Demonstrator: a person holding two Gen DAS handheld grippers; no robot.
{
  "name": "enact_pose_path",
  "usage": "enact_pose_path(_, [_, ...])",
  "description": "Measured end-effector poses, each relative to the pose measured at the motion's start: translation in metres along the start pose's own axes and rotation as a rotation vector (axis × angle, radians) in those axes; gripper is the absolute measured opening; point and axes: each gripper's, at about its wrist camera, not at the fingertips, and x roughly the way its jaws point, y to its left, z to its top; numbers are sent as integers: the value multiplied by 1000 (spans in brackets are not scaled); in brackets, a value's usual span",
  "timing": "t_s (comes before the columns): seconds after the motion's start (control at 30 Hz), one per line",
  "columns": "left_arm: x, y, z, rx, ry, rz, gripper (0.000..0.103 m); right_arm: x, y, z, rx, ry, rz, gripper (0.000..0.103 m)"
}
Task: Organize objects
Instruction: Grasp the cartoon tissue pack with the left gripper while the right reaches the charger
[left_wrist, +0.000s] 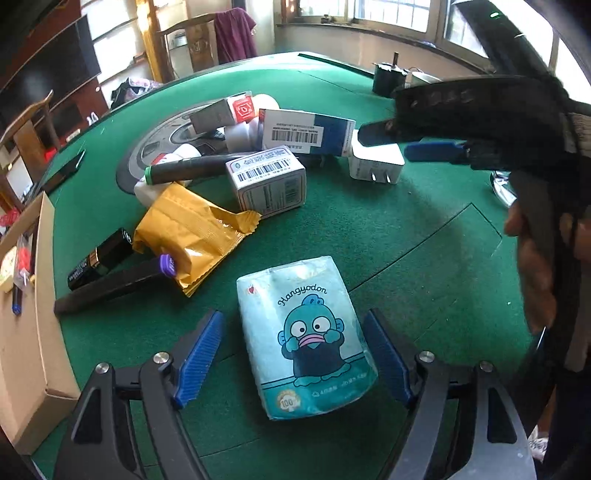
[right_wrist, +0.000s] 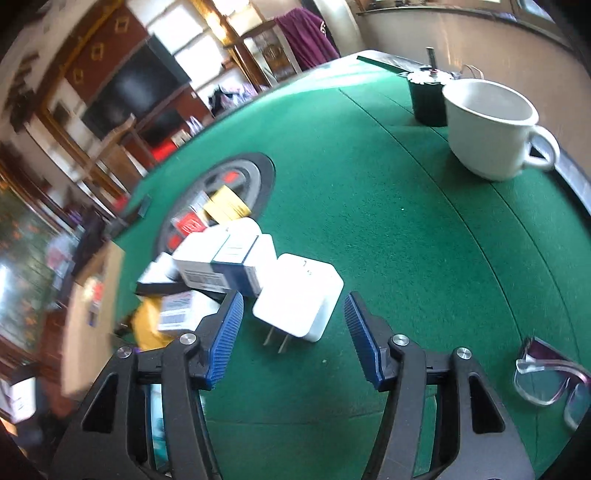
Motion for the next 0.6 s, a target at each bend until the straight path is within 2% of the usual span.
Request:
enact_pose_path(0.13, [-1,4,2,-13,-25,3,65,17,5,3,-4,28,-73,57])
enact_pose_path(0.2, [1,5,6,-15,-27,2,65,23,8,4,-12,29,-94,57])
enact_pose_path(0.33, [0,4,4,-11,-34,3,66,33,27,4,-106,29,-226,58])
enact_pose_path(0.37, [0,5,4,-10,-36,2,66,33,29,2,-122,23,-237,58])
enact_pose_path(0.4, [0,5,4,-9,-39,0,65,32,28,1,-137,15,-238,57])
enact_pose_path(0.47, [-2,6,3,-4,-62,-4,49,27,23,-2,-145,0,-226,51])
enact_pose_path(0.5, [-2,7,3,-5,-66,-7,49,24,20,-3,-147,-5,-220,47])
enact_pose_path(0.6, [-4,9,2,-16,-77,-25,43,9,4,-8,-116,-45,-186,45])
